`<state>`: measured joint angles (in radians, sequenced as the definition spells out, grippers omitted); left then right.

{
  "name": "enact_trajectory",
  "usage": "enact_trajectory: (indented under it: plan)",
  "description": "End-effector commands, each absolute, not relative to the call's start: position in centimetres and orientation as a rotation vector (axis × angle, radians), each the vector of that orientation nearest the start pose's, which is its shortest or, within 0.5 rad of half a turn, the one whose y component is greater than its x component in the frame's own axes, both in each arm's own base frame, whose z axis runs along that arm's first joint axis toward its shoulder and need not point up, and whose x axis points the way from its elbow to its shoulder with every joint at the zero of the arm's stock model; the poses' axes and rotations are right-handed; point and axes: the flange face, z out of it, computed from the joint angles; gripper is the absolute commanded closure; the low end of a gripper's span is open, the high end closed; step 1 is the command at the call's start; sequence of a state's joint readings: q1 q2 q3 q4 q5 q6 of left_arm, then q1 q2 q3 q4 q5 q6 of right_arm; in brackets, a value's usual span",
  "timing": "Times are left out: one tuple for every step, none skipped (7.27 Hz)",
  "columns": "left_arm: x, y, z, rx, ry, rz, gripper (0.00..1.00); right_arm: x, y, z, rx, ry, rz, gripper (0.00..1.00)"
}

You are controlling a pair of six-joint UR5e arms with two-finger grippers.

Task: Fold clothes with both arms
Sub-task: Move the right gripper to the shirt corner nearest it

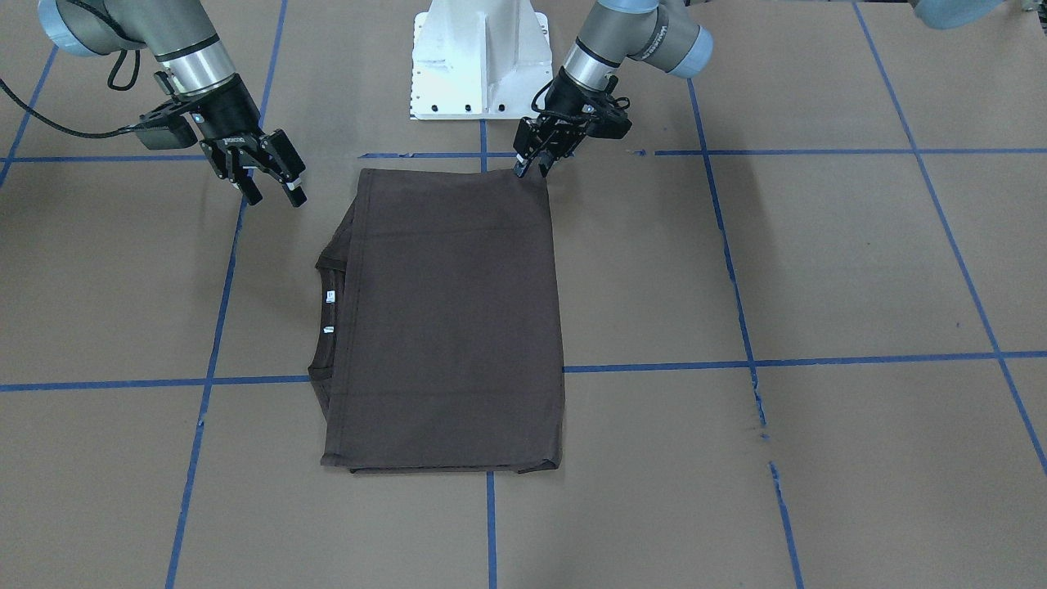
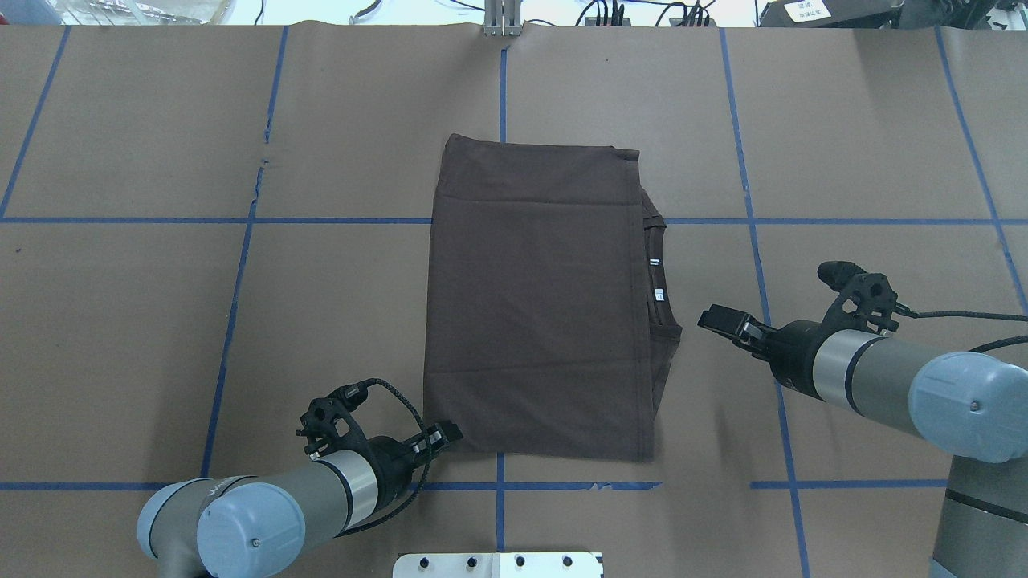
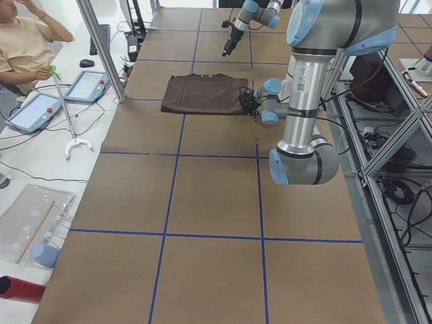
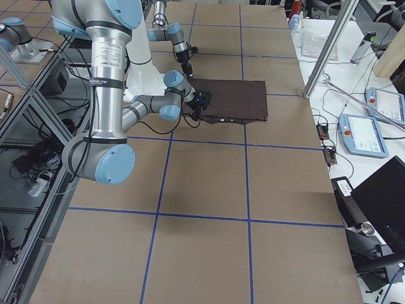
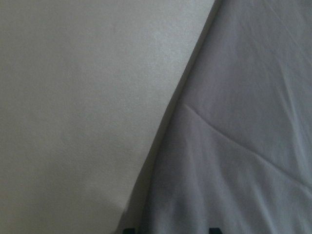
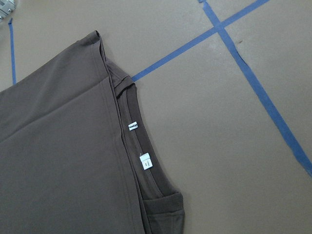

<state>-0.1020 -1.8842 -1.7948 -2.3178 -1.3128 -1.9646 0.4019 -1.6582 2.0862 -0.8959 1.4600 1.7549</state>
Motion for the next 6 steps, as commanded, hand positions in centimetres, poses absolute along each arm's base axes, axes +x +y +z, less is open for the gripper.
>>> enact_trajectory:
  plan:
    - [57.14,-21.76,29.89,0.035,1.313,-0.587,0.56,-36.05,-31.0,37.88,0.222,-1.102,0.585,0.0]
    - [57.2,-21.76,29.87,0.038,1.312,-0.583,0.55,-36.05,-31.0,37.88,0.222,-1.102,0.585,0.0]
    - [57.21,-21.76,29.87,0.038,1.312,-0.583,0.55,-36.08,-31.01,37.81,0.223,-1.103,0.584,0.0]
    - [57.21,-21.76,29.87,0.038,1.312,-0.583,0.56,-36.08,-31.01,37.81,0.222,-1.104,0.585,0.0]
    - [57.16,-21.77,29.8,0.043,1.314,-0.579,0.99,-36.16,-30.97,37.88,0.221,-1.102,0.584,0.0]
    - [57.1,-21.87,29.89,0.047,1.312,-0.579,1.0,-36.32,-30.83,37.81,0.22,-1.104,0.58,0.0]
